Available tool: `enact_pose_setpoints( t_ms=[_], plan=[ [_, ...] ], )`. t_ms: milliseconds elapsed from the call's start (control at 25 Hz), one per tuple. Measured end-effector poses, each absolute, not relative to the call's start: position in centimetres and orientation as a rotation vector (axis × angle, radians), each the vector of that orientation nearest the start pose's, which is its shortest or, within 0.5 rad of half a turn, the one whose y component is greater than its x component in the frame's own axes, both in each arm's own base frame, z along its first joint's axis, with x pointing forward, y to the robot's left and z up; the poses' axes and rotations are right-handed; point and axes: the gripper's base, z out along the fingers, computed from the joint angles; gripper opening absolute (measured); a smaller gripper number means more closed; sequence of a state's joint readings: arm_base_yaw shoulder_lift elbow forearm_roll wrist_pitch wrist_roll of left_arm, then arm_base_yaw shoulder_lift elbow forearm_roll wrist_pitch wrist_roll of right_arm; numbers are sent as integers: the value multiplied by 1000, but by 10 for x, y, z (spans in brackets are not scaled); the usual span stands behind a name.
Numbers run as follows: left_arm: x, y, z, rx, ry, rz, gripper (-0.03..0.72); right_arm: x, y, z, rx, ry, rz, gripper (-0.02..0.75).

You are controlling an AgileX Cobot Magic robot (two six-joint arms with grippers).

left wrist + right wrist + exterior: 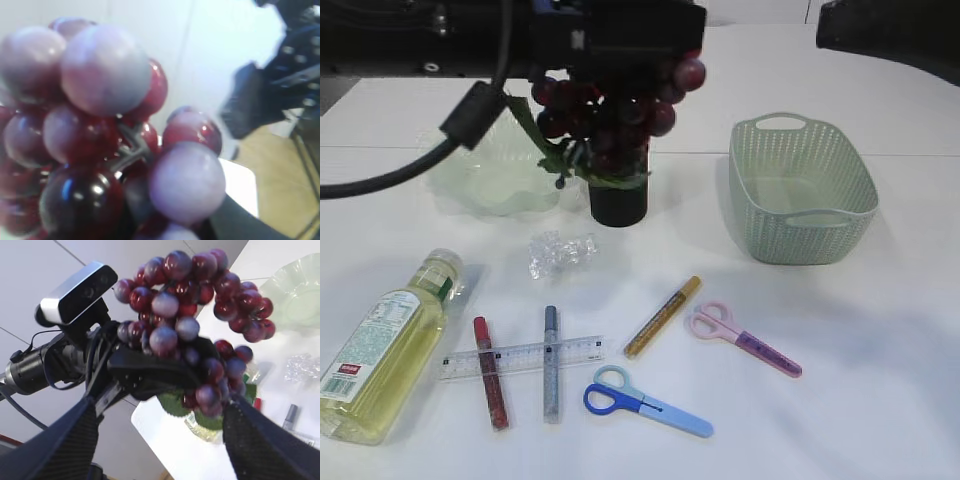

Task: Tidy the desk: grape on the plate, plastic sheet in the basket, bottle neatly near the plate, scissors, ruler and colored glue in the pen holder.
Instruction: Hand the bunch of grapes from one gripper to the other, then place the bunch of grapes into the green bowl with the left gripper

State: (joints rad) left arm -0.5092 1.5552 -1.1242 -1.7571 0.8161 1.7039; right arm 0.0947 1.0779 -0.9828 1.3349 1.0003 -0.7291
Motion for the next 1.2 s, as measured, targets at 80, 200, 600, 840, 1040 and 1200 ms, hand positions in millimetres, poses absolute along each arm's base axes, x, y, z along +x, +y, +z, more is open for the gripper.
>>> enact_pose_setpoints(
  t_ms=[80, 200, 600, 840, 1040, 1200],
  plan=[
    [275, -211, 333, 885, 1575, -1115, 188, 194, 92, 389, -352, 1958, 1218, 598],
    [292, -188, 333, 812, 1599, -1053, 188, 196, 87, 379, -326, 2063, 1109, 596],
    [336, -125, 323, 485, 1763, -672, 188, 200, 49, 342, -169, 2467, 491, 577],
    [358, -122, 312, 446, 1806, -559, 188, 199, 39, 337, -167, 2529, 336, 568],
    [395, -128, 302, 431, 1814, -530, 187, 198, 39, 336, -166, 2539, 328, 566],
    [423, -131, 292, 405, 1822, -491, 187, 198, 39, 336, -166, 2540, 328, 566]
  ],
)
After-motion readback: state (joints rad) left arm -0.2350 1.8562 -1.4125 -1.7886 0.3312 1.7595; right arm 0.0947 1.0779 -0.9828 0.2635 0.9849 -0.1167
